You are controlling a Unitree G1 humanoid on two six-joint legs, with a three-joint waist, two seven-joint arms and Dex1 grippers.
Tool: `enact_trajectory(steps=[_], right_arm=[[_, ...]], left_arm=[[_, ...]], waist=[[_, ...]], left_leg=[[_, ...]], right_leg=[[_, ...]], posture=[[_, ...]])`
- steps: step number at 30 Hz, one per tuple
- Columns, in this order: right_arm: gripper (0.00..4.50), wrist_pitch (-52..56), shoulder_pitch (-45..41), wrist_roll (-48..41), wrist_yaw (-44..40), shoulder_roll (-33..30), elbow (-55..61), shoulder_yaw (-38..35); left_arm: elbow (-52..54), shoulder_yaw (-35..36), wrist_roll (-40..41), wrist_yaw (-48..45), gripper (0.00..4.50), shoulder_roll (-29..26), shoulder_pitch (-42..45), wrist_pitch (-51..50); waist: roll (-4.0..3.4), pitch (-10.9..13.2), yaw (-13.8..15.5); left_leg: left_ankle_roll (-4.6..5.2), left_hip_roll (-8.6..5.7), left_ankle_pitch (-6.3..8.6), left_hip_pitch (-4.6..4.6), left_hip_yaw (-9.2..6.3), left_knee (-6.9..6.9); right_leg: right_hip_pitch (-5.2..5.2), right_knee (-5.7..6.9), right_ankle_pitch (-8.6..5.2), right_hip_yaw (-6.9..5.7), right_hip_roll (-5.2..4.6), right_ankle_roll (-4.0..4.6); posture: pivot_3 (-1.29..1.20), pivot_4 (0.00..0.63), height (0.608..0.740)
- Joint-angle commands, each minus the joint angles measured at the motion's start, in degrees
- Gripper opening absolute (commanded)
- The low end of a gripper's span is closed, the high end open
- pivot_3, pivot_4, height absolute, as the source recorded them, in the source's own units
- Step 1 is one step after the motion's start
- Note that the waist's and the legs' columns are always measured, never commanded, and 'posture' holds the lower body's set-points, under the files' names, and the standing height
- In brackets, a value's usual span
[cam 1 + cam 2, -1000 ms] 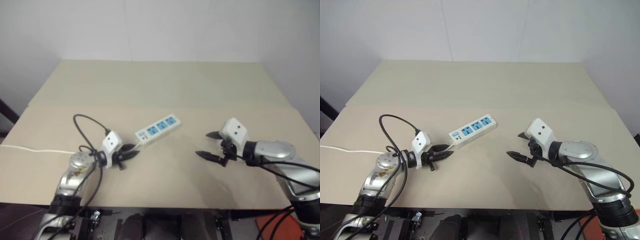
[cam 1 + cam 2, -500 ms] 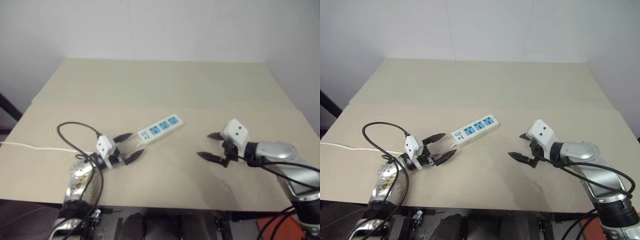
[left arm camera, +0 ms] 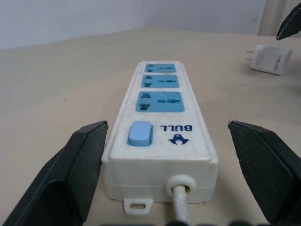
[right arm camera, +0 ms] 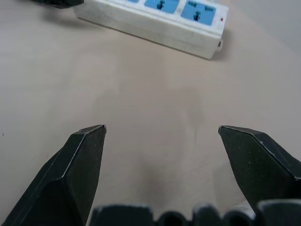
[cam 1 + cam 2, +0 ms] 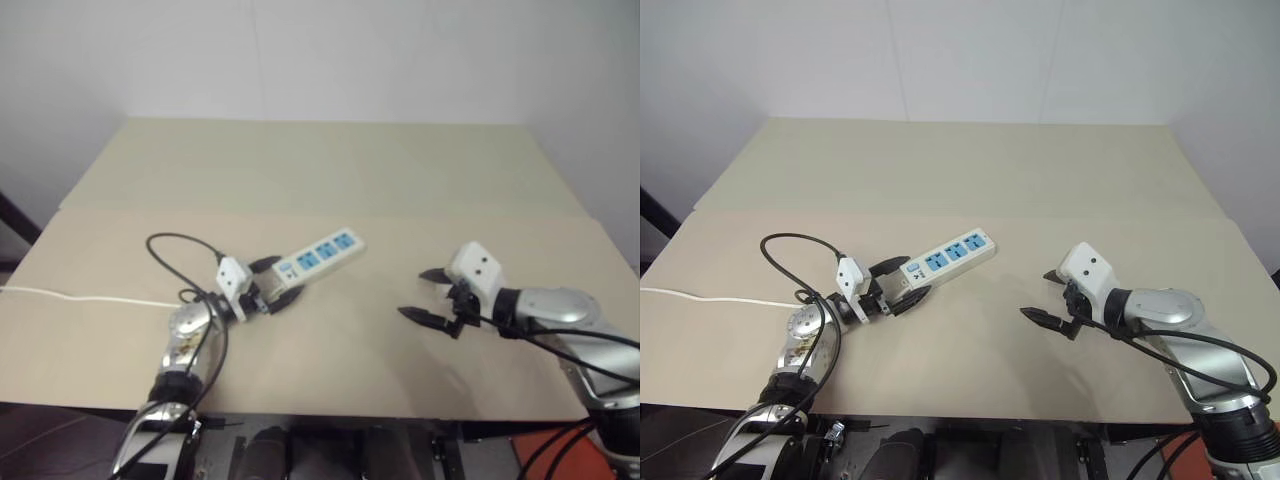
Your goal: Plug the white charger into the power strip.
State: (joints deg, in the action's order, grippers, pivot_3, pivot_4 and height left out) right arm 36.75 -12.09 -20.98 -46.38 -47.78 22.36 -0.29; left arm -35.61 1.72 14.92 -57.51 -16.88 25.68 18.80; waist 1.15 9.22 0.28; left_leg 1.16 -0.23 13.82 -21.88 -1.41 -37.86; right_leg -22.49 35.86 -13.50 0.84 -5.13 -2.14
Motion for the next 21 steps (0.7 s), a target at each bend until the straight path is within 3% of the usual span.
enact_trajectory(steps=[1, 11, 16, 21], right_arm=[[4.5, 0.04, 0.28, -0.05, 0.76, -0.3, 2.24, -2.01], [4.5, -0.09, 0.86, 0.29, 1.9, -0.1, 2.44, -1.95], [4.5, -0.42, 0.99, 0.54, 2.23, -0.06, 2.24, -1.83], [4.5, -0.56, 0.68, 0.66, 2.05, -0.05, 1.91, -1.99]], left_arm=[[-3.04, -0.71, -1.33, -0.52, 4.45, -0.53, 2.15, -0.11], [-6.06, -1.28, -1.62, -3.02, 4.45, -0.9, 5.53, -3.98], [-5.84, -1.35, -1.56, -3.92, 3.23, -1.0, 5.55, -6.31], [-5.53, -1.67, -2.53, -3.01, 3.22, -0.9, 5.47, -5.87]], waist=[[0.0, 0.0, 0.18], [0.0, 0.0, 0.26], [0.0, 0.0, 0.26], [0.0, 0.0, 0.29]], left_leg=[[0.0, 0.0, 0.0, 0.02, 0.01, 0.0], [0.0, 0.0, 0.0, 0.08, 0.02, 0.0], [0.0, 0.0, 0.0, 0.08, 0.01, 0.0], [0.0, 0.0, 0.0, 0.09, 0.0, 0.0]], right_leg=[[0.03, 0.0, 0.0, -0.01, 0.0, 0.0], [0.12, -0.03, -0.01, -0.04, 0.0, -0.01], [0.12, -0.04, -0.01, -0.04, 0.0, -0.01], [0.13, -0.03, -0.01, -0.04, -0.01, -0.01]], posture=[[0.0, 0.15, 0.74], [0.0, 0.15, 0.74], [0.0, 0.15, 0.74], [0.0, 0.15, 0.74]])
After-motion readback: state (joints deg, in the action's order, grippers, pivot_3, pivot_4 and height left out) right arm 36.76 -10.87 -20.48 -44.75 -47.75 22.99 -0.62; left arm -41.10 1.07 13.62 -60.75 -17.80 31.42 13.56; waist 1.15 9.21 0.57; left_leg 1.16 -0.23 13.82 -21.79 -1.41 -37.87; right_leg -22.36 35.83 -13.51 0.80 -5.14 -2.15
